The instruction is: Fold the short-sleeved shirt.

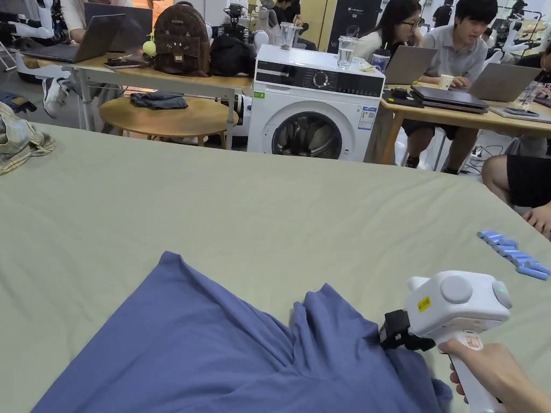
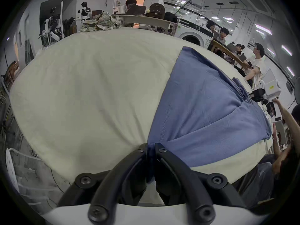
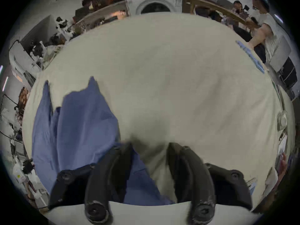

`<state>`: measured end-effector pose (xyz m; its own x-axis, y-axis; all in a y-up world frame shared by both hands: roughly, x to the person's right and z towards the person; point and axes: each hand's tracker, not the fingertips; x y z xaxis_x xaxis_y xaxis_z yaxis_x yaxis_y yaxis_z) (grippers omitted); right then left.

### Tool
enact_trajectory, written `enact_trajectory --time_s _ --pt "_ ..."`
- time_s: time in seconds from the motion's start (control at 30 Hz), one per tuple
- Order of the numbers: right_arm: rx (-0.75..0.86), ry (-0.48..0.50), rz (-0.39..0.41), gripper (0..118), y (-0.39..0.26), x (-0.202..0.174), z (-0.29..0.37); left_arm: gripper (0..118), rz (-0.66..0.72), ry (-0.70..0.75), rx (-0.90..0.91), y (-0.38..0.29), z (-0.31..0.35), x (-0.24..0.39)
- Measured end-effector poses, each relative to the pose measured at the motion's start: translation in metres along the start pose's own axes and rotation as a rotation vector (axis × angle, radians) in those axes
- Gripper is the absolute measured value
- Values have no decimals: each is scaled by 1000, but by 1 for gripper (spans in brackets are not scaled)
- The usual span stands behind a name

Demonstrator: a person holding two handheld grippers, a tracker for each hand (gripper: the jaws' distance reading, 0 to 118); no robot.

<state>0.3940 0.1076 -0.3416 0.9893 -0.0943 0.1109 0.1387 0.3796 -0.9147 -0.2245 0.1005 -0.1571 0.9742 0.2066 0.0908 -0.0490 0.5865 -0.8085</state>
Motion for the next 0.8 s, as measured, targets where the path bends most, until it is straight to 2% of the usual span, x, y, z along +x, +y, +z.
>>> enact_trajectory --time_s 0.03,0.07,0.1,0.13,0.23,0.3,0.37,0.47,0.53,0.67,0.73,0.8 --pt "43 -31 34 38 -4 -3 6 2 -3 4 2 0 0 2" --pt "47 -22 28 27 -7 -4 9 2 -5 6 4 0 0 2" --pt "44 -3 24 6 -8 -3 11 2 -4 7 5 0 0 2" --pt "42 17 13 0 -13 -3 13 2 -2 8 5 1 -1 3" --pt "58 29 -14 0 -20 -1 17 2 6 5 -1 2 1 3" --pt "135 27 -41 0 -27 -1 27 2 20 -7 6 1 2 -1" --pt "174 77 -83 0 -32 -1 43 2 74 -36 33 -1 6 -6" --pt "264 53 -34 0 -37 -8 78 1 130 -95 92 -1 20 -14" --pt "335 86 -38 0 -37 -9 105 1 132 -111 161 5 38 -11" --pt "487 145 -71 0 -36 -11 167 1 93 -174 351 40 73 -19" --pt "578 101 -40 0 -34 -17 197 0 59 -176 422 63 91 -13" --pt "651 114 -35 0 -36 -25 229 0 8 -174 485 92 109 -6"
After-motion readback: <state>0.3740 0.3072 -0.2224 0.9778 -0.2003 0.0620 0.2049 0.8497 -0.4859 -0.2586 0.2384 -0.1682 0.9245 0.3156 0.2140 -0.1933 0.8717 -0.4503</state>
